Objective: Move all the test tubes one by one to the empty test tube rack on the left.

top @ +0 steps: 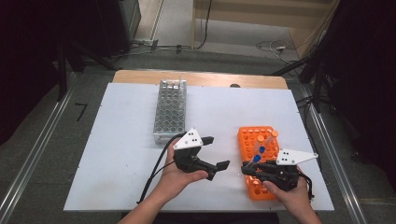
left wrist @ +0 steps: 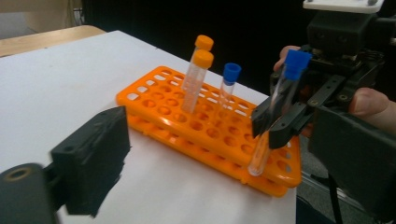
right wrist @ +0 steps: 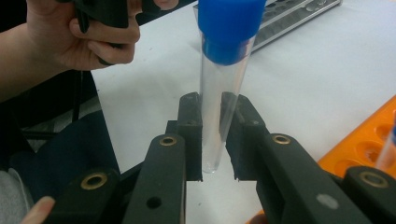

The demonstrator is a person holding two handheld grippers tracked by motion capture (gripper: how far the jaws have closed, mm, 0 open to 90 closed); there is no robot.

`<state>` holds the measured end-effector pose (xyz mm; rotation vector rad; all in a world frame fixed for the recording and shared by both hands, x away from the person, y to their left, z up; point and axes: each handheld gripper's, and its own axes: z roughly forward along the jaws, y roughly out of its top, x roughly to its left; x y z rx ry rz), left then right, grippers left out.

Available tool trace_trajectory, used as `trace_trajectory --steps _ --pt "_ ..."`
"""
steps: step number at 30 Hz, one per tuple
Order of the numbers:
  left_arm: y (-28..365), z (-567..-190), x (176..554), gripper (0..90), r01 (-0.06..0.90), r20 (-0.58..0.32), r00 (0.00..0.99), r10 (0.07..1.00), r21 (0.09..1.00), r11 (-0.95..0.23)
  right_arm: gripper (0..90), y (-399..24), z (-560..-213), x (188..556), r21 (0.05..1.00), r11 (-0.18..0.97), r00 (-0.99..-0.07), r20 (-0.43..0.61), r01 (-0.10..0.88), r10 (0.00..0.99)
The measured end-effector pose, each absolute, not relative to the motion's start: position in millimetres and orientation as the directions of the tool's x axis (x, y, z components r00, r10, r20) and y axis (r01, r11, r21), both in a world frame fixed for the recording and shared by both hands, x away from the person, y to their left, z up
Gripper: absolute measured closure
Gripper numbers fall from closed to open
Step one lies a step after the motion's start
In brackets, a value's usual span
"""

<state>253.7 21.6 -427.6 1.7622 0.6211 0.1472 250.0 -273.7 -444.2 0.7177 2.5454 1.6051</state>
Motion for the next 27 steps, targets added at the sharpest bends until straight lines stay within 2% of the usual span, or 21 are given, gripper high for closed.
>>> trace_trajectory --steps 10,27 --pt "1 -430 248 36.6 0.313 -0.219 0.891 0.397 0.931 -0.189 74.6 -262 -446 248 0.857 0.373 -0.899 0.203 0.355 0.388" --pt "-20 -431 243 63.1 0.280 -0.205 0.926 0.317 0.936 -0.212 74.6 -246 -449 244 0.846 0.408 -0.914 0.198 0.342 0.355"
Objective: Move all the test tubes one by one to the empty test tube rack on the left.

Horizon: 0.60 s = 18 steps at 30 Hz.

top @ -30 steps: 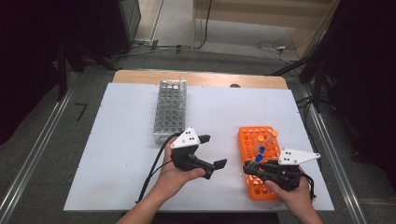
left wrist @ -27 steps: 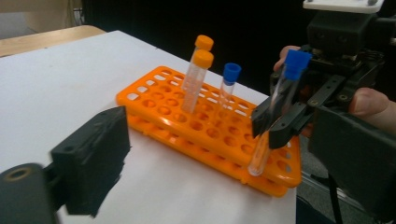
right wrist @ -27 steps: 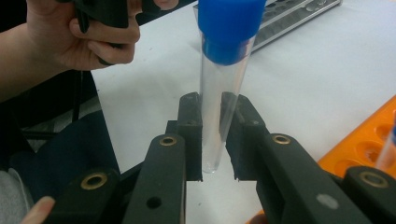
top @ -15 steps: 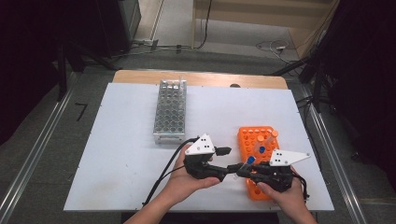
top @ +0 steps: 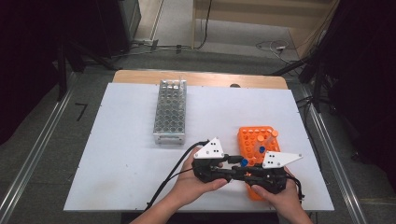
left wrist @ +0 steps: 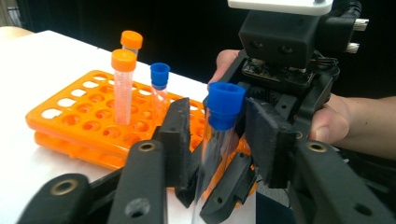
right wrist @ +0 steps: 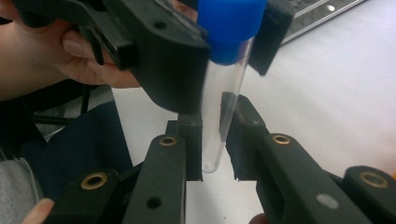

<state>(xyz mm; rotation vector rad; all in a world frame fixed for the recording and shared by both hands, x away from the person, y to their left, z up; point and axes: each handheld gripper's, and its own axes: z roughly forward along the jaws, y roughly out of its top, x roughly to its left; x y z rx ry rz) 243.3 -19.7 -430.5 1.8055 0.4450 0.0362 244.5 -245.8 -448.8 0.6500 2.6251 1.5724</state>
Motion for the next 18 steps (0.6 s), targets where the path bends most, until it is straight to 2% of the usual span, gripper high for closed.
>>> trace_trajectory --steps 7,13,18 --pt "-21.1 -430.9 242.0 74.7 0.258 -0.180 0.930 0.320 0.941 -0.219 74.6 -244.1 -449.4 245.1 0.839 0.415 -0.916 0.214 0.350 0.340" --pt "-20.6 -429.9 241.0 76.3 0.233 -0.149 0.933 0.328 0.945 -0.231 74.6 -244.4 -449.6 245.3 0.841 0.409 -0.916 0.220 0.353 0.336" --pt "-16.9 -428.7 242.9 76.6 0.238 -0.160 0.930 0.332 0.948 -0.209 73.1 -245.2 -448.3 244.6 0.847 0.404 -0.915 0.207 0.345 0.346"
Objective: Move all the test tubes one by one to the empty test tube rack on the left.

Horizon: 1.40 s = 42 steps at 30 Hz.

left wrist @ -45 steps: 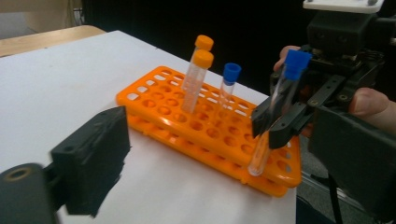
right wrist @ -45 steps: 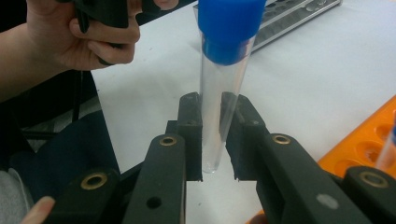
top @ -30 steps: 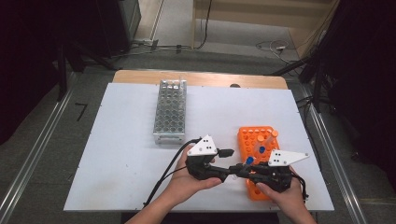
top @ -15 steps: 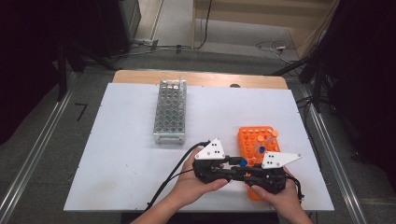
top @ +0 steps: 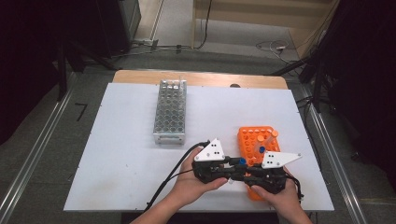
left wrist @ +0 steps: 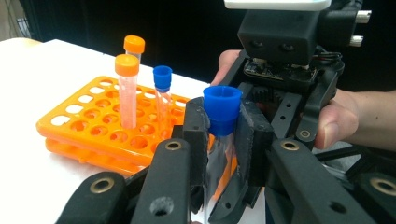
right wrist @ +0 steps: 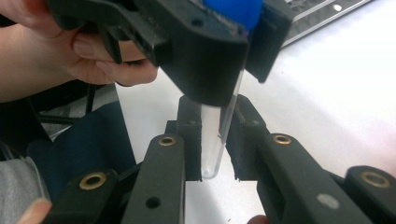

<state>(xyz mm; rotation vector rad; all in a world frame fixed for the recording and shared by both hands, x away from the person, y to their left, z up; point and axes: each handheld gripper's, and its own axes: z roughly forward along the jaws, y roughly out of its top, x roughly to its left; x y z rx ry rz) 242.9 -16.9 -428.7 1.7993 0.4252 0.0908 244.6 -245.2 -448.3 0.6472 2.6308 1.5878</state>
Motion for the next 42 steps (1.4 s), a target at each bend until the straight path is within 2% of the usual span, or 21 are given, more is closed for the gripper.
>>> trace_trajectory --steps 4,13,22,30,42 --pt "-10 -426 245 76.6 0.227 -0.147 0.924 0.353 0.954 -0.197 65.0 -249 -446 245 0.860 0.387 -0.915 0.196 0.333 0.353" --pt "12 -422 254 76.6 0.238 -0.155 0.896 0.416 0.959 -0.156 37.1 -262 -439 244 0.884 0.347 -0.907 0.171 0.314 0.384" --pt "44 -417 269 76.6 0.239 -0.156 0.849 0.505 0.965 -0.104 17.9 -274 -437 243 0.894 0.324 -0.901 0.168 0.310 0.400" --pt "66 -413 293 76.6 0.242 -0.154 0.796 0.586 0.968 -0.074 8.5 -290 -436 241 0.903 0.308 -0.901 0.162 0.300 0.403" --pt "90 -398 330 76.6 0.224 -0.137 0.737 0.662 0.974 -0.047 1.3 -320 -435 244 0.915 0.261 -0.888 0.178 0.307 0.423"
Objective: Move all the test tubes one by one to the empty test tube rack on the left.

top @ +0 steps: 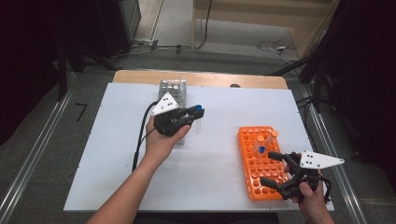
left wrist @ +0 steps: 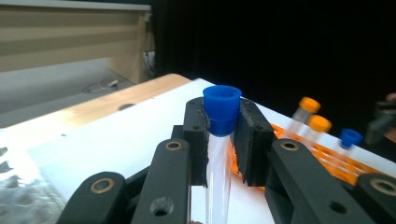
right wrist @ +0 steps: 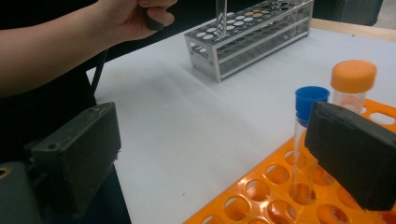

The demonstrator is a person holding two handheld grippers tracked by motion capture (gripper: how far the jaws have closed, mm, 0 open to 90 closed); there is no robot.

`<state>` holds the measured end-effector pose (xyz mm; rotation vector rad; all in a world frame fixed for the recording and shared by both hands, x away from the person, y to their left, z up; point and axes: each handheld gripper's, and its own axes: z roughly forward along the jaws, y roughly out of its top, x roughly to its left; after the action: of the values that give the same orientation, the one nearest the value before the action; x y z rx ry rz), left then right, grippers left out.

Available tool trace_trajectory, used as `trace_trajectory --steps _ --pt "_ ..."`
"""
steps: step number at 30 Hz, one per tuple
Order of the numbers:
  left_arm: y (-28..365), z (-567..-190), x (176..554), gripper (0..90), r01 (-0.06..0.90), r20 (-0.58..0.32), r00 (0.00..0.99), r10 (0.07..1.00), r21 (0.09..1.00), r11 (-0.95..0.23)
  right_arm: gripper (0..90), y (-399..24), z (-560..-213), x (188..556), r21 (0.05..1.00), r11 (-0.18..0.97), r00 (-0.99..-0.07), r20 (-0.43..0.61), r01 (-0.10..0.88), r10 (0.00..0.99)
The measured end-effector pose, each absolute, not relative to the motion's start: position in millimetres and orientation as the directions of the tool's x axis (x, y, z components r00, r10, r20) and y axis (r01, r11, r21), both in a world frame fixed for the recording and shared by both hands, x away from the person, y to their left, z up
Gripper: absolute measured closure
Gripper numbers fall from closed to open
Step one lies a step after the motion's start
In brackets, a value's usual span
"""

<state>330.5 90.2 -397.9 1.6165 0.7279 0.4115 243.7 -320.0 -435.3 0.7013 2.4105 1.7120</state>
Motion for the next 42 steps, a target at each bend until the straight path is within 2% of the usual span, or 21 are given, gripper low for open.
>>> trace_trajectory --steps 6,12,23,35,42 --pt "104 -397 352 76.6 0.236 -0.162 0.693 0.702 0.972 -0.008 0.0 -327 -437 247 0.914 0.255 -0.880 0.181 0.315 0.438" --pt "111 -394 373 76.7 0.217 -0.140 0.658 0.740 0.976 -0.009 0.0 -334 -438 249 0.916 0.244 -0.869 0.181 0.320 0.460" --pt "125 -392 408 76.6 0.218 -0.160 0.584 0.796 0.975 0.036 0.0 -341 -442 254 0.911 0.241 -0.855 0.187 0.335 0.484" --pt "131 -404 441 76.6 0.219 -0.179 0.470 0.864 0.972 0.083 0.0 -345 -443 255 0.914 0.228 -0.847 0.188 0.337 0.497" --pt "128 -416 454 76.7 0.211 -0.159 0.394 0.905 0.974 0.079 0.0 -347 -443 256 0.916 0.219 -0.843 0.189 0.336 0.504"
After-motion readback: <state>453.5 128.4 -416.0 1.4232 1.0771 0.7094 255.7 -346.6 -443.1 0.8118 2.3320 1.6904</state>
